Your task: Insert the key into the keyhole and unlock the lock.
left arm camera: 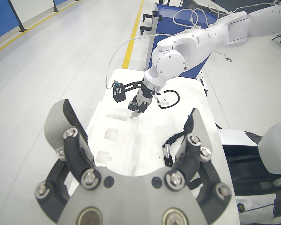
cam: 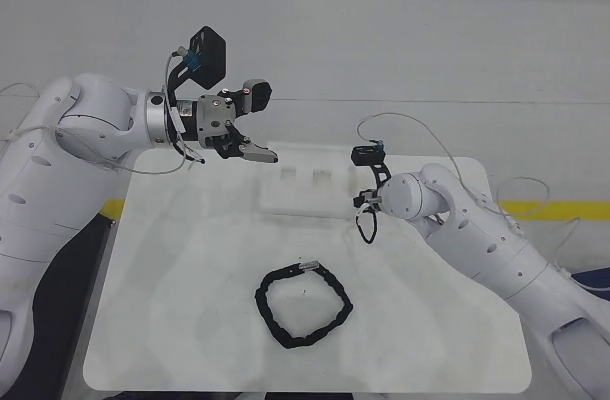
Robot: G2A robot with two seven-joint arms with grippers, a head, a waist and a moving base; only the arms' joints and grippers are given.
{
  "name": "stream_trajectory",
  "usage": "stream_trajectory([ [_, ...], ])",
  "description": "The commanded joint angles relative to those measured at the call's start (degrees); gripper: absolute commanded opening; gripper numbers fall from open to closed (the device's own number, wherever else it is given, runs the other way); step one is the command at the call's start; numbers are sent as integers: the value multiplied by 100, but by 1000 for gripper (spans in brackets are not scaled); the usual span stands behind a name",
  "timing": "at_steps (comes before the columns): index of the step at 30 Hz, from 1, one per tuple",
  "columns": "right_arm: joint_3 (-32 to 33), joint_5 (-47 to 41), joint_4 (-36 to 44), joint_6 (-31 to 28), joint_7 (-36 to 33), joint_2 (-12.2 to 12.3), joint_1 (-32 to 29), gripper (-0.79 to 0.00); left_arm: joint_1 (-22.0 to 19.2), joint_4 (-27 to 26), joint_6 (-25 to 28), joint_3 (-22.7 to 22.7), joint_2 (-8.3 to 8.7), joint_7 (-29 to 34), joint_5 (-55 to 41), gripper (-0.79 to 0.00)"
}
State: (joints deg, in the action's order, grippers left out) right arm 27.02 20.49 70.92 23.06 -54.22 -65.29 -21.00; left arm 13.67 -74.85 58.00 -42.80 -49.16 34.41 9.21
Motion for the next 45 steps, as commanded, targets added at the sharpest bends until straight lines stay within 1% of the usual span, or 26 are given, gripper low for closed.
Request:
stream_trajectory([
  [1, 14, -5, -69, -44, -3, -35, -5, -594, 0, 0, 0, 0, 0, 0, 0, 0],
  [9, 72, -21, -336, -183, -34, -175, -12, -637, 0, 0, 0, 0, 0, 0, 0, 0],
  [15, 125, -28, -555, -218, -21, -274, -25, -745, 0, 0, 0, 0, 0, 0, 0, 0],
  [18, 148, -7, -639, -217, -31, -321, -18, -785, 0, 0, 0, 0, 0, 0, 0, 0],
  [26, 227, 157, -670, -125, -189, -402, 38, -785, 0, 0, 0, 0, 0, 0, 0, 0],
  [33, 371, 374, -505, 70, -424, -394, 50, -785, 0, 0, 0, 0, 0, 0, 0, 0],
  [37, 536, 480, -284, 113, -576, -338, 21, -785, 0, 0, 0, 0, 0, 0, 0, 0],
  [43, 1023, 336, 204, -94, -878, -156, -208, -785, 0, 0, 0, 0, 0, 0, 0, 0],
  [45, 1250, 194, 430, -255, -991, -74, -349, -785, 0, 0, 0, 0, 0, 0, 0, 0],
])
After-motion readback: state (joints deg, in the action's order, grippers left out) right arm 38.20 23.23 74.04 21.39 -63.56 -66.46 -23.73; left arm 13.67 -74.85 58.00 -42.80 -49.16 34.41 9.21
